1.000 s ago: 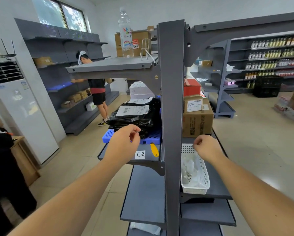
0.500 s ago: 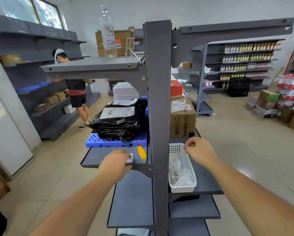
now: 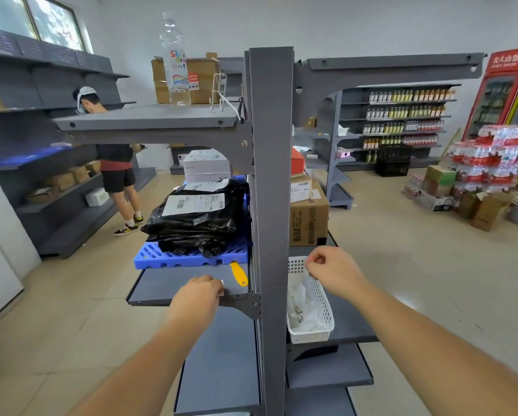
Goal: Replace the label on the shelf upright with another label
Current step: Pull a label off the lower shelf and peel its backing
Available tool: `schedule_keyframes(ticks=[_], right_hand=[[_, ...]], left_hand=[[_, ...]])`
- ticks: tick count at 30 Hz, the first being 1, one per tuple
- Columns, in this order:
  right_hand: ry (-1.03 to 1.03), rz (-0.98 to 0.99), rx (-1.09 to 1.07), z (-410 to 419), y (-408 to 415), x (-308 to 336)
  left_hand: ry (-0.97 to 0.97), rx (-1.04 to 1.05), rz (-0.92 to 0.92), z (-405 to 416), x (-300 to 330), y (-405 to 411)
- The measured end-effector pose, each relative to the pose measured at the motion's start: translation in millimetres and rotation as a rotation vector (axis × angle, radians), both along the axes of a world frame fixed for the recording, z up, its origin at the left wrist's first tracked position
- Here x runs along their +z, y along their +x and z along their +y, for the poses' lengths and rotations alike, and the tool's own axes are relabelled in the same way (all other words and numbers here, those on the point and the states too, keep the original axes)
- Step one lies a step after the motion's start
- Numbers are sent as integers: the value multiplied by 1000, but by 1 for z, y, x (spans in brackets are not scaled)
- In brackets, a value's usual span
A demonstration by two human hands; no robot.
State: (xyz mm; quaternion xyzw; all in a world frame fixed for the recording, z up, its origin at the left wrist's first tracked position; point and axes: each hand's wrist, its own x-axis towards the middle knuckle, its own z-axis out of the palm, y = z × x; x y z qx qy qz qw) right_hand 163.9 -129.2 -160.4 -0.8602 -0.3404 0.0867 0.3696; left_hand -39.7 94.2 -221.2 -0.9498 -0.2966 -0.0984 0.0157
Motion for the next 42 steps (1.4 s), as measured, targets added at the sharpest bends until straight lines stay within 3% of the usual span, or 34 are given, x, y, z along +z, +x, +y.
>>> schedule_keyframes(ticks=[3,8,13,19,22,25,30,31,42], right_hand=[[23,14,31,4,-7,4],[158,65,139,6,-26,17],[212,212,304,9,-53,30],[381,538,338,21,-79,52],[464,537,345,21,-83,59],[468,416,310,19,-81,63],[435,259,341,12,-82,66],[432,244,354,11,-82,66],[478,259,299,-2,-77,76]], left_hand=[[23,-6,-60,-3,2,-7],[146,-122,-496,-18,33,-16],[199,-304,-760,-55,77,-15],[277,-449,-857,-88,102,-12],[290,-457,-834,-92,104,-12],[140,-411,-816,-97,106,-16],[-659,-130,-983,-109,121,-11],[-746,-110,-995,-110,125,-9],[-826,-60,-967,-115,129,-6]])
